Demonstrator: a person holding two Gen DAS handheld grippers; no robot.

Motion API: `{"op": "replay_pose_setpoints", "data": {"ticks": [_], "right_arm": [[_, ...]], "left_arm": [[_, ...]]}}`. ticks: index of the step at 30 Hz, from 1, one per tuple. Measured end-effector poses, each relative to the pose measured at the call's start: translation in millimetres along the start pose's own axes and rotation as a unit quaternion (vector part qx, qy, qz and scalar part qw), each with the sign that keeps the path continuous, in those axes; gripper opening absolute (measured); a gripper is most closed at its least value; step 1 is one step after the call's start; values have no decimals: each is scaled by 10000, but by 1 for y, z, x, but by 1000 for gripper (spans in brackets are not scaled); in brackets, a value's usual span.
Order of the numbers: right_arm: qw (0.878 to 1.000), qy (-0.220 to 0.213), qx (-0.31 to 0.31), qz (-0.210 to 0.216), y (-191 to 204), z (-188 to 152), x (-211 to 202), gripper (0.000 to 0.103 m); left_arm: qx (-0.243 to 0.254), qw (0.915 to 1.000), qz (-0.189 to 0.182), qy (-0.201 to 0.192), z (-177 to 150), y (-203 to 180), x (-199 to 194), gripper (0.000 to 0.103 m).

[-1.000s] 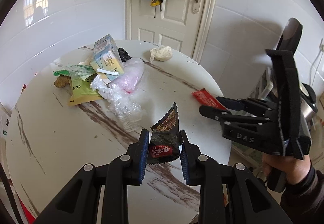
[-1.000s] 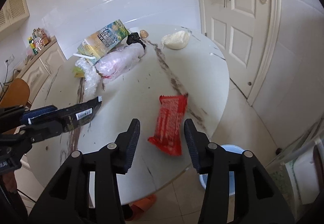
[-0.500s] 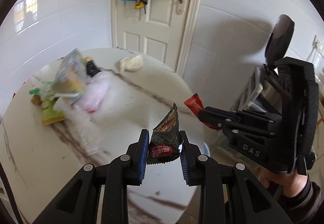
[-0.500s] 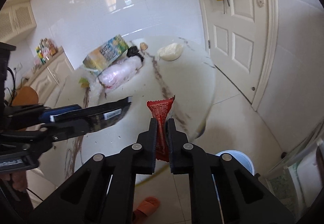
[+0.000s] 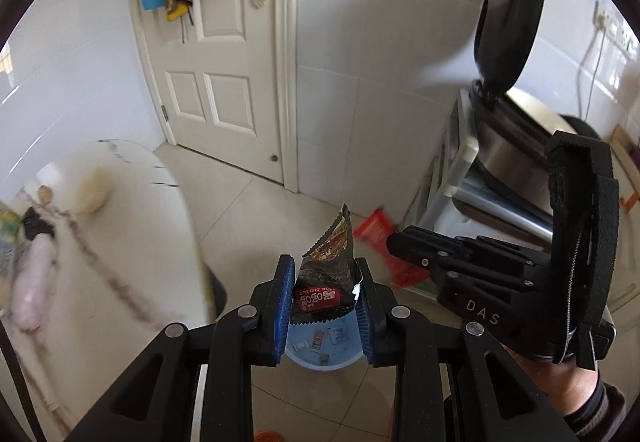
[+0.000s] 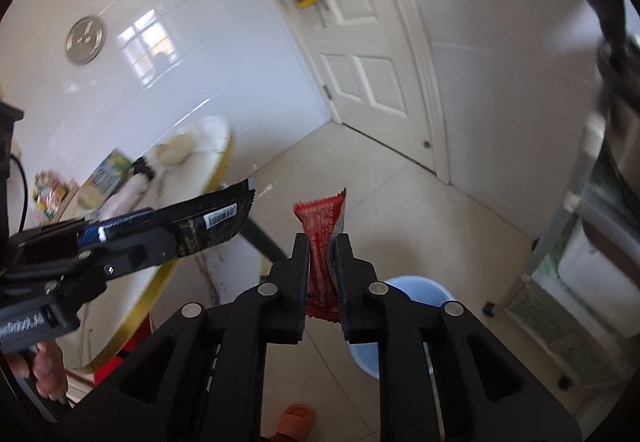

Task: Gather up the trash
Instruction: 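Carry both wrappers to the blue bucket and open both grippers over it, then return both tools to the table and reach toward the clear plastic bag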

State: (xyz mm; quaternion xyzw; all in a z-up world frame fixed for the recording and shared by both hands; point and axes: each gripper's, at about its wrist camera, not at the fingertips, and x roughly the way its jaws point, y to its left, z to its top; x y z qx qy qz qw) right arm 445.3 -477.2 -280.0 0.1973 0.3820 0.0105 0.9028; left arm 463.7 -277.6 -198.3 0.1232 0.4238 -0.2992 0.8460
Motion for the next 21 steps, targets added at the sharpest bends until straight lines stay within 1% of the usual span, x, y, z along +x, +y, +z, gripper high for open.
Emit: {"op": "replay_pose_setpoints", "data": {"ticks": [2,3,4,5,7,9,11,12,13,14,15,17,20,21], "right_arm": [[9998,78,171,-55,-20,0,9,29],[9996,126,236,-117,-28,-2,11,37],[9993,127,291,-202,-37,-5,10,44],[9990,121,337,-284,-44,-7,9,47],[9983,115,391,-405,-54,-9,5,58],[9977,106,374,-547,-61,-13,0,61],[9972,104,359,-651,-67,-16,-3,61],[9971,120,366,-657,-69,-16,-4,61],[9971,129,361,-655,-71,-16,-5,61],[9971,125,352,-666,-71,-16,-6,61],[9971,115,338,-679,-71,-16,-8,62],[9972,97,352,-652,-70,-16,-12,62],[9974,38,283,-665,-61,-14,-20,64],[9975,11,243,-659,-57,-13,-24,66]], "left_arm": [[48,9998,-1,193,8,-4,26,25],[68,9996,19,282,12,-6,38,25],[92,9992,46,374,16,-8,51,25],[107,9989,53,448,18,-9,62,25],[156,9981,162,575,22,-13,84,26],[152,9974,179,678,27,-14,103,27],[115,9970,211,733,31,-18,117,32],[134,9967,273,747,31,-20,121,42],[169,9967,318,721,33,-21,124,57],[172,9968,364,685,35,-22,126,62],[170,9970,370,651,36,-25,127,64],[152,9976,340,585,38,-29,126,64],[135,9984,371,401,37,-27,105,65],[109,9986,412,297,38,-26,96,65]]}}
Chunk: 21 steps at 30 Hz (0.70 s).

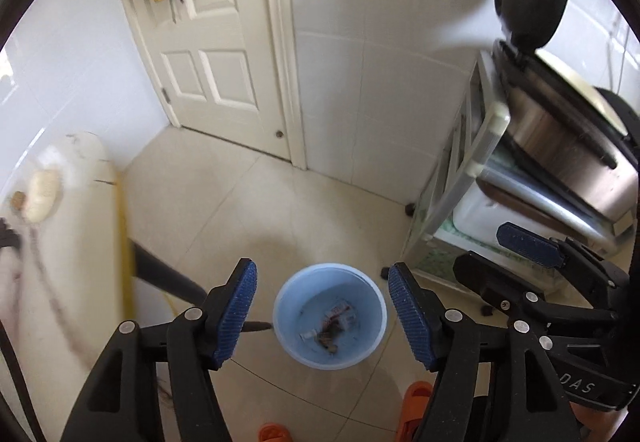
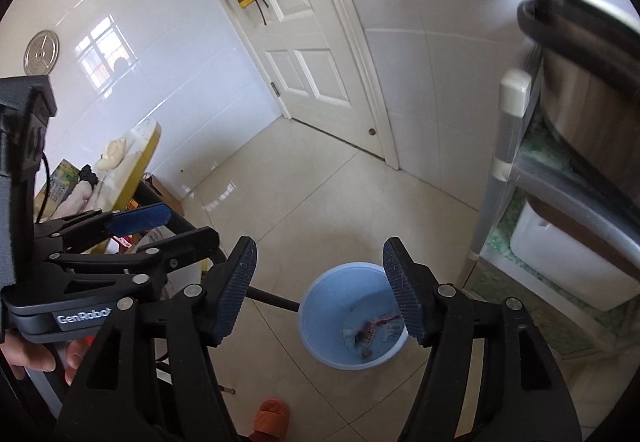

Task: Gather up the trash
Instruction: 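Return both tools to the table and reach toward the clear plastic bag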

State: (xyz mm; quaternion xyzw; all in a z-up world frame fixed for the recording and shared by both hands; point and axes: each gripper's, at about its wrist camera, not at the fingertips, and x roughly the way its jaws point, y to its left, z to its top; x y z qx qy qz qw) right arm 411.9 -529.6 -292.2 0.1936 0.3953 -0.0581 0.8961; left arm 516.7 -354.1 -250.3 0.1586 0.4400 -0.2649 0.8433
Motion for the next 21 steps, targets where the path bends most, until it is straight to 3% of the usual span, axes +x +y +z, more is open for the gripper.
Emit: {"op": "replay_pose_setpoints", "data": {"ticks": [2,7,11,16,21], "right_arm": [[9999,-109,-67,55,9,4,-12,66],[9981,-399,-414,204,51,14,-44,74],[9945,-571,-805,364,100,16,-63,75],[9894,-539,-1217,577,160,11,-64,77],[9847,-304,-1562,704,213,4,-49,78]], "left_arm": [[-61,9997,61,-215,-6,6,-22,67],[-266,9958,338,-813,-29,38,-83,85],[-502,9914,622,-1040,-64,76,-125,87],[-1063,9837,1035,-1021,-110,135,-156,92],[-1835,9742,1169,-609,-145,186,-161,92]]}}
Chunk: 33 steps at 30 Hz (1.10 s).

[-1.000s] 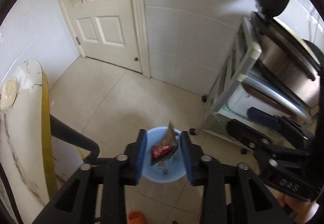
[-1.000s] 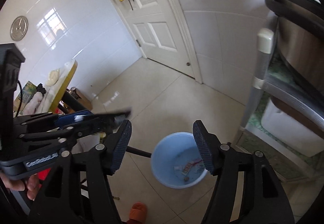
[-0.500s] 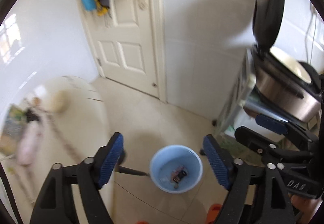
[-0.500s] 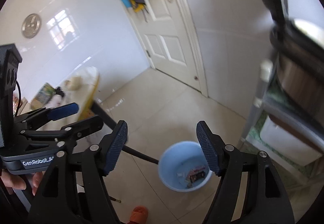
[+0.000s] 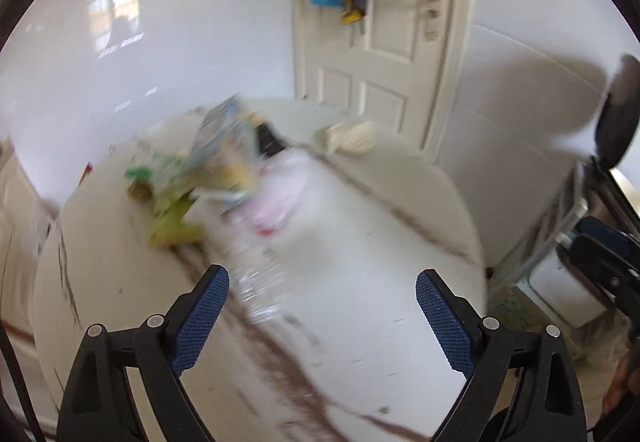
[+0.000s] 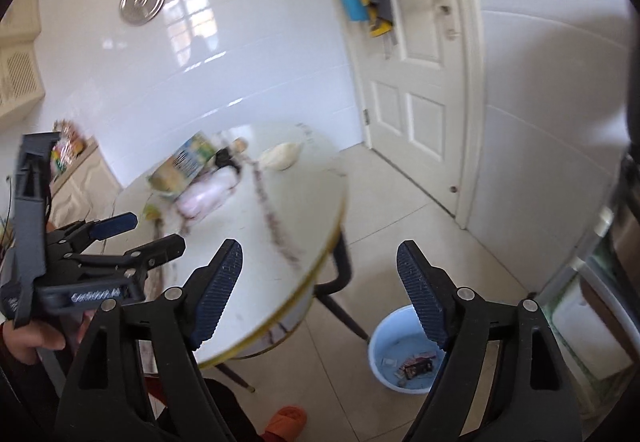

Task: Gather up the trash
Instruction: 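Return both tools to the table and reach toward the clear plastic bag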

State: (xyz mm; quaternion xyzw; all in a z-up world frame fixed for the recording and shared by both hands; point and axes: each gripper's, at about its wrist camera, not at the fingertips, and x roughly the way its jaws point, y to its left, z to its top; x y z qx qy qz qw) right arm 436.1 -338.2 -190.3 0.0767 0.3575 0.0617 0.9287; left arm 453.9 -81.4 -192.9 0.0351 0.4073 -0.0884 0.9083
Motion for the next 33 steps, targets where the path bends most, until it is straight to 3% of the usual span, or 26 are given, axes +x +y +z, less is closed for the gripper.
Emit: {"op": "replay_pose_setpoints", "data": {"ticks": [9,17,19,20,27,33], "right_arm": [[9987,378,-336,106,38,9,42,81],[9967,626,-504,80,44,18,79,81],[9962,656,-572,74,46,24,88,82],[9960,666,-597,73,47,27,93,82],[9923,945,-805,19,58,52,146,83],[9906,1106,-798,-84,59,74,198,83]], "left_arm": [[-332,9990,-59,292,10,50,36,88],[-322,9966,-575,492,20,75,57,46],[-314,9965,-618,464,19,82,58,24],[-320,9964,-637,452,18,87,60,20],[-499,9947,-870,220,10,125,38,14],[-585,9951,-787,151,-3,157,19,14]]}}
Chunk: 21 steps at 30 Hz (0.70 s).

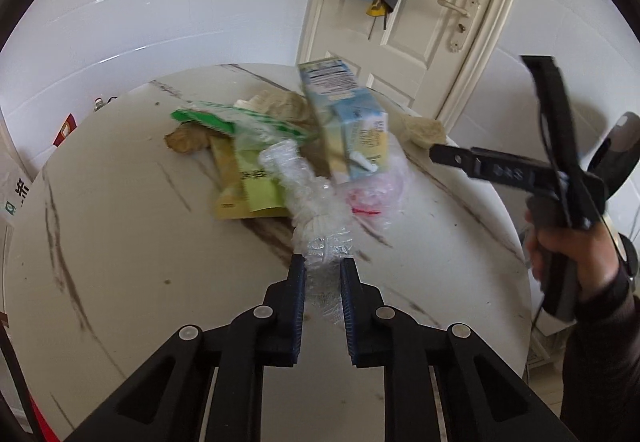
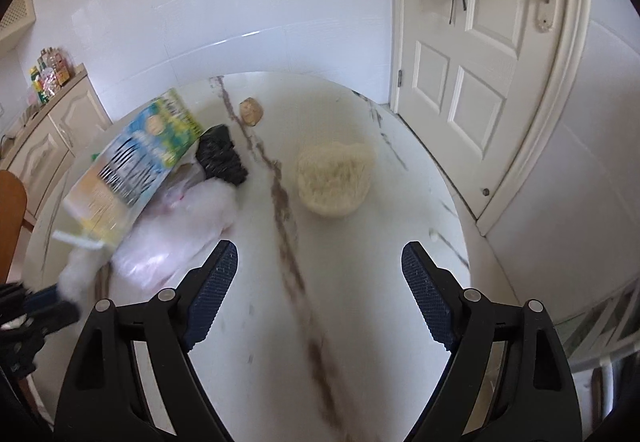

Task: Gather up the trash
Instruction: 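Return both tools to the table and reach toward the clear plastic bag, then grasp the clear bubble bag with the left gripper while the right grasps the white sponge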

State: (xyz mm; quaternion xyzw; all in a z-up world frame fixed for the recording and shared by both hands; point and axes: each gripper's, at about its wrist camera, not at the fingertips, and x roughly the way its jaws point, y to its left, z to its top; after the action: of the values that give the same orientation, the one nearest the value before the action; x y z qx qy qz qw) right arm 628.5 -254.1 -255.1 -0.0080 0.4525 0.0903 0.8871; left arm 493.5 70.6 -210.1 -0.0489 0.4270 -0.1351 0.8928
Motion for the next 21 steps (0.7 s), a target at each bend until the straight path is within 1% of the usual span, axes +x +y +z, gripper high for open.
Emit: {"op": "replay_pose_setpoints", "data": {"ticks": [4,6,8,10,11,12,13,14,15,18,21], "right_arm": [[9996,209,-90,-181,0,20,29,83],[9993,323,-98,-154,0,28,40,83],[9988,382,-153,-267,1,34,51,83],[9986,433,-152,-253,-1,39,58,82],[9986,411,-177,-291,-1,40,59,80],[9985,414,-205,-300,0,41,60,74],[9984,402,-241,-328,-1,43,60,64],[9982,392,-263,-358,0,44,60,60],[9986,369,-270,-281,-1,45,59,56],[9989,311,-297,-159,-2,40,52,54],[9994,247,-242,52,-5,27,38,54]], "left_arm": [[-38,9999,151,40,-2,13,-8,14],[-66,9998,204,57,-2,20,-9,14],[-69,9997,233,75,-1,17,-9,14],[-68,9996,253,86,0,17,-8,14],[-66,9996,251,102,0,16,-8,14],[-49,9996,242,107,-1,15,-8,14],[-31,9997,227,117,-1,13,-8,14],[-25,9997,216,131,-2,11,-9,14],[-13,9997,207,130,-3,9,-10,14],[23,9998,132,132,-2,2,-11,14],[49,9999,65,100,-2,-10,-13,14]]}}
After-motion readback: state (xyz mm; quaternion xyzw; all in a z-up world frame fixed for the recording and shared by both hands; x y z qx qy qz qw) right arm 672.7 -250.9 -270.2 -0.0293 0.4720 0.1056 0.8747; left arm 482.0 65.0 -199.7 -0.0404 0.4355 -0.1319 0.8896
